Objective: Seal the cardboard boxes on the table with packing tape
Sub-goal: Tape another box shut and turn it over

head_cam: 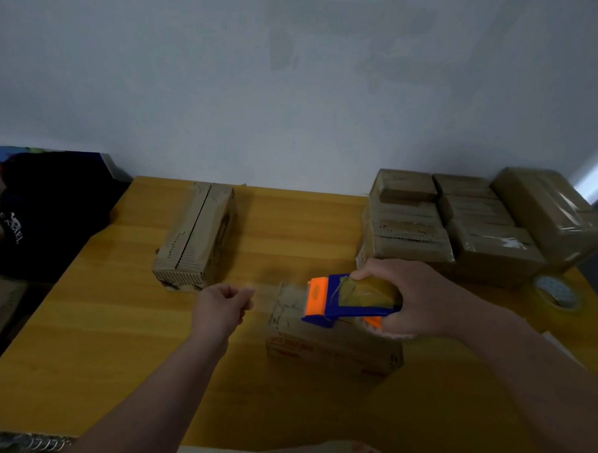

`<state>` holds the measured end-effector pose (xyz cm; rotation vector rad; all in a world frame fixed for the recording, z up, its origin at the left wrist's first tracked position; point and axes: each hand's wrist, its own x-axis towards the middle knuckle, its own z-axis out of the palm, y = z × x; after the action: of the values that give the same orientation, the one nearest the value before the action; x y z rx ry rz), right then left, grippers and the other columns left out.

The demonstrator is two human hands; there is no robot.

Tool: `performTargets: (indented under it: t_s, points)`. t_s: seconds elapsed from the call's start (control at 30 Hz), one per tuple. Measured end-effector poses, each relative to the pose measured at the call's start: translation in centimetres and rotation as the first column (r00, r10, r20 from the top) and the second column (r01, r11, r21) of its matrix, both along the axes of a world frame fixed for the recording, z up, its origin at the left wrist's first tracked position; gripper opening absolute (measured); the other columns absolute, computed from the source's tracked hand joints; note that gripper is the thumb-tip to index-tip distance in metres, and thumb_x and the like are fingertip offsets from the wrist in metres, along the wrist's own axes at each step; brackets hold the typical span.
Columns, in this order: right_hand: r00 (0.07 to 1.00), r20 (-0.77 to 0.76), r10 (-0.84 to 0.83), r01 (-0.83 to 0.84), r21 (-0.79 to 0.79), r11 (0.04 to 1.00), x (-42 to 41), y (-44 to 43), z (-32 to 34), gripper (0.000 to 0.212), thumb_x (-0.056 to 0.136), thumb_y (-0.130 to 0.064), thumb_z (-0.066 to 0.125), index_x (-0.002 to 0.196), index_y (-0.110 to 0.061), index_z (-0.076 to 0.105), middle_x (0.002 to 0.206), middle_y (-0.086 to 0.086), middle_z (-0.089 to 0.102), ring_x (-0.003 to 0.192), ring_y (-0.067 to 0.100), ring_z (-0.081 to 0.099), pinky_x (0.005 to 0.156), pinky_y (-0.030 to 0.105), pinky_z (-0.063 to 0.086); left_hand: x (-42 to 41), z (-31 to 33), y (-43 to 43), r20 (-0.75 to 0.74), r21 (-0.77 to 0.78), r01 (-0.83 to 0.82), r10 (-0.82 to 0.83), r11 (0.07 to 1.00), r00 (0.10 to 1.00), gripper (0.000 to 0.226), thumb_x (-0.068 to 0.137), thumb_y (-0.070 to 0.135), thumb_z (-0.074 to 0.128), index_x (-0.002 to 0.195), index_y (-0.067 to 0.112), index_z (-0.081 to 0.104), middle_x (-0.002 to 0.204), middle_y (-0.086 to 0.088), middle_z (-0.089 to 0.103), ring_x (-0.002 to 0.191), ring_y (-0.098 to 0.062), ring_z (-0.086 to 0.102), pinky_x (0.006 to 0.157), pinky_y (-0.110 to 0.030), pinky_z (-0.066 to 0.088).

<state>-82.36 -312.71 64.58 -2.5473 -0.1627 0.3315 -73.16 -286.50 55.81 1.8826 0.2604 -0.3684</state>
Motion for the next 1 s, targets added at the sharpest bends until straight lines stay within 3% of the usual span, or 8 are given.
performTargets:
  t_s: [0.17,0.33,0.57,0.63,0.73,0.83,0.93,1.0]
  points:
    - [1.0,0.01,-0.005,0.006,-0.054,0.999,0.2,0.4,0.0,0.07,0.063,-0.043,0.063,0.131,-0.035,0.048,0.118,-0.011,0.051,0.098,0.007,0.054,0.076,0.029,0.051,-0.2,-1.9,-0.8,0.017,0.151,0.061,-0.064,0.987,0.998,0.031,0.093,0.028,0.063,0.068,0.011,0.059,0.072,-0.006,0.063,0.062,-0.02,0.052,0.058,-0.035,0.043]
    - [0.998,0.057,0.001,0.003,-0.071,0.997,-0.1,0.5,-0.3,0.066,0.069,-0.042,0.069,0.131,-0.031,0.049,0.117,-0.009,0.053,0.098,0.007,0.053,0.071,0.019,0.043,-0.9,-3.2,-1.8,0.089,0.315,0.168,-0.206,0.934,0.974,0.032,0.094,0.029,0.06,0.071,0.007,0.062,0.066,-0.008,0.061,0.056,-0.016,0.048,0.049,-0.027,0.032]
    - [0.991,0.135,-0.017,0.029,-0.085,0.996,-0.2,0.6,-0.8,0.061,0.075,-0.038,0.078,0.129,-0.03,0.052,0.115,-0.011,0.053,0.098,0.006,0.053,0.069,0.014,0.038,-0.9,-4.0,-1.3,-0.098,0.305,0.346,-0.332,0.887,0.938,0.027,0.097,0.031,0.053,0.097,0.007,0.068,0.088,-0.015,0.064,0.076,-0.027,0.056,0.071,-0.041,0.047]
    - [0.989,0.146,-0.021,0.034,-0.086,0.996,-0.3,0.6,-0.9,0.061,0.075,-0.036,0.079,0.129,-0.03,0.052,0.114,-0.012,0.053,0.097,0.005,0.053,0.07,0.014,0.038,-1.0,-3.4,-1.2,-0.028,0.364,0.28,-0.291,0.888,0.956,0.023,0.097,0.026,0.054,0.092,0.01,0.068,0.09,-0.013,0.066,0.08,-0.028,0.059,0.073,-0.042,0.049]
    - [0.988,0.153,-0.029,0.043,-0.086,0.995,-0.4,0.4,-1.1,0.061,0.075,-0.036,0.079,0.129,-0.032,0.051,0.113,-0.013,0.053,0.096,0.004,0.052,0.069,0.014,0.038,-2.1,-1.0,-1.9,0.107,0.0,0.103,-0.102,0.995,0.989,0.018,0.095,0.012,0.052,0.1,0.019,0.068,0.1,0.0,0.066,0.097,-0.019,0.061,0.083,-0.036,0.05]
    - [0.986,0.159,-0.042,0.054,-0.075,0.996,-0.4,0.4,-1.1,0.061,0.074,-0.037,0.079,0.128,-0.032,0.052,0.114,-0.012,0.054,0.097,0.005,0.053,0.071,0.016,0.043,-3.6,0.6,-2.6,0.077,-0.112,0.33,-0.323,0.937,0.943,0.042,0.093,0.011,0.055,0.126,0.036,0.046,0.107,0.016,0.057,0.094,-0.003,0.054,0.075,-0.023,0.048]
    - [0.985,0.164,-0.054,0.065,-0.061,0.996,-0.5,0.6,-1.0,0.06,0.074,-0.036,0.08,0.128,-0.032,0.053,0.114,-0.012,0.054,0.098,0.006,0.054,0.073,0.018,0.045,-3.3,-0.1,-2.4,-0.001,0.068,0.514,-0.516,0.855,0.857,0.077,0.088,0.028,0.067,0.149,0.024,0.02,0.124,0.011,0.05,0.098,-0.005,0.053,0.072,-0.014,0.047]
    - [0.986,0.159,-0.055,0.065,-0.054,0.996,-0.5,0.6,-1.0,0.061,0.074,-0.034,0.08,0.129,-0.032,0.052,0.113,-0.013,0.052,0.098,0.005,0.053,0.072,0.016,0.044,-2.5,-0.5,-2.2,0.008,0.207,0.576,-0.59,0.791,0.807,0.111,0.079,0.046,0.073,0.153,0.013,-0.003,0.144,0.003,0.039,0.121,-0.01,0.045,0.081,-0.008,0.042]
